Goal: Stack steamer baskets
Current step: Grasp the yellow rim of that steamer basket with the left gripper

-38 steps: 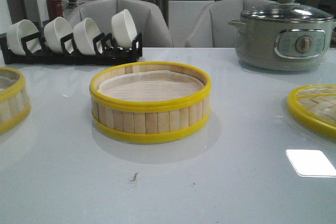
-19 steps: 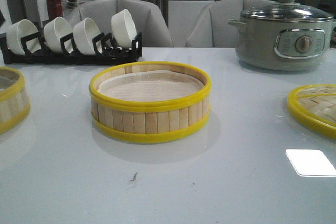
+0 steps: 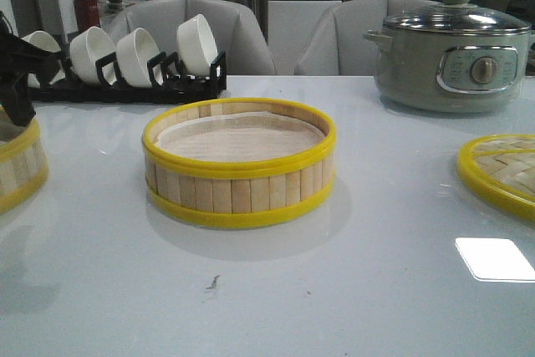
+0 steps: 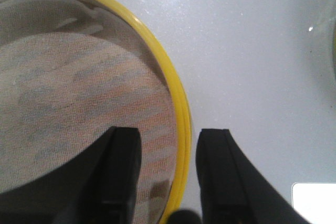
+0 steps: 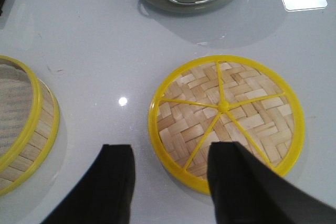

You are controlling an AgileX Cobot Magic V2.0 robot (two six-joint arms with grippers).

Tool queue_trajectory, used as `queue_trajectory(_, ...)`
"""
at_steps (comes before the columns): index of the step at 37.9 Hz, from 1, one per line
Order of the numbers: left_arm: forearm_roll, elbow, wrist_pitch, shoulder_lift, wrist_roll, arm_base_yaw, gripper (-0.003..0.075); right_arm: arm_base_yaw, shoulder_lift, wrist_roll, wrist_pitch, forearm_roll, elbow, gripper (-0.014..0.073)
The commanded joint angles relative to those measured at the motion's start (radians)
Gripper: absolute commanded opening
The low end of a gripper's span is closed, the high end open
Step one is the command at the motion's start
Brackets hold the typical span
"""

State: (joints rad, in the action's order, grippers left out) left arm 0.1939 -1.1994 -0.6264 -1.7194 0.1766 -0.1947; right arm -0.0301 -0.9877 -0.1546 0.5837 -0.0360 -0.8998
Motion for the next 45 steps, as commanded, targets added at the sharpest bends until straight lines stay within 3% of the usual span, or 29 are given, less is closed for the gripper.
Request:
queue_trajectory(1,-0.024,-0.031,0.076,0.02,-0.001,0.004,0.0329,0.002,0.012,0.005,-0.068,0.003,-0.038,0.0424)
queue_trajectory(27,-0.033,-0.032,0.1,-0.122,-0.001,0.004,0.0323,0.002,0.012,0.005,-0.075,0.003,-0.038,0.0424)
queue_trajectory(30,-0.003,-0.032,0.086,-0.122,-0.001,0.004,0.0273,0.002,0.012,0.005,-0.075,0.003,-0.038,0.0424)
queue_trajectory(33,0.022,-0.038,0.065,-0.12,-0.001,0.004,0.0154,0.002,0.012,0.005,-0.075,0.003,-0.038,0.0424)
queue_trajectory(34,0.029,-0.046,0.051,-0.12,-0.001,0.004,0.0081,0.002,0.012,0.005,-0.075,0.003,-0.038,0.0424)
queue_trajectory(45,0.032,-0.22,-0.09,-0.092,-0.001,-0.022,0.0087,0.002,0.012,0.005,-0.075,0.003,-0.038,0.0424)
